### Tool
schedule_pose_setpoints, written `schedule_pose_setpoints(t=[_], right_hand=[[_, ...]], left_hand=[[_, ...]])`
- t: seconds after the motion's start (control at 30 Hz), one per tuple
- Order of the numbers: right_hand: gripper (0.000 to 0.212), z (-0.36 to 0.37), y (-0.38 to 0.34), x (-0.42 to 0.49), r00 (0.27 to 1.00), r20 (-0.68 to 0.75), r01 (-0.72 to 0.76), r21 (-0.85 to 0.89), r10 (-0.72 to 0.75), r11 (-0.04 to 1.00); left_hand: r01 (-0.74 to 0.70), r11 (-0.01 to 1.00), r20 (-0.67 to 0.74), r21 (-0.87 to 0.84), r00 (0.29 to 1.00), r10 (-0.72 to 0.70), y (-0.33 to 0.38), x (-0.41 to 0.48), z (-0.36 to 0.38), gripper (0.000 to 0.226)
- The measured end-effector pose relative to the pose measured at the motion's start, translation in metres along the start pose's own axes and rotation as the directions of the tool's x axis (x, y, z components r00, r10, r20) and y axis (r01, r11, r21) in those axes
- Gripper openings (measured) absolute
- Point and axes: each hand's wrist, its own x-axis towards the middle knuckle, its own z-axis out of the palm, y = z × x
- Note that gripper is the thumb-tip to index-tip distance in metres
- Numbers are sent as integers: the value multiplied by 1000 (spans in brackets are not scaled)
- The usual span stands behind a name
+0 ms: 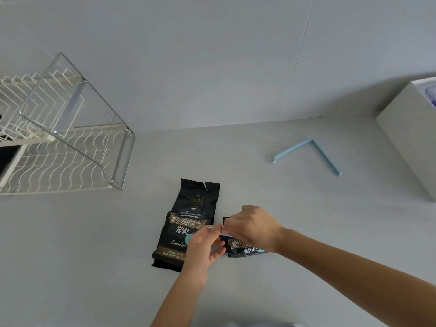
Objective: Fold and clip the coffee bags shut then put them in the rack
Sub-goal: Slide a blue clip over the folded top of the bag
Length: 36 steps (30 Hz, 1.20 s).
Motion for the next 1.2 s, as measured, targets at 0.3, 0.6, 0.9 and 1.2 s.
schedule_pose_setpoints(t=[0.3, 0.6, 0.9, 1.2], right_hand=[[30, -2, -2, -2, 999, -14, -44, 0, 44, 999], [43, 5, 11, 7, 979, 185, -86, -4, 86, 996], [33, -4, -4, 0, 999, 25, -28, 8, 28, 1000], [34, -7, 0, -1, 974, 92, -215, 85, 207, 973]], left_hand=[[48, 997, 68, -53, 997, -44, -4, -2, -11, 16], [-38, 998, -19, 54, 999, 39, -1, 8, -7, 18], [-73, 992, -65, 107, 995, 80, -5, 4, -5, 18], [-251, 919, -58, 304, 958, 281, -12, 8, 0, 22]])
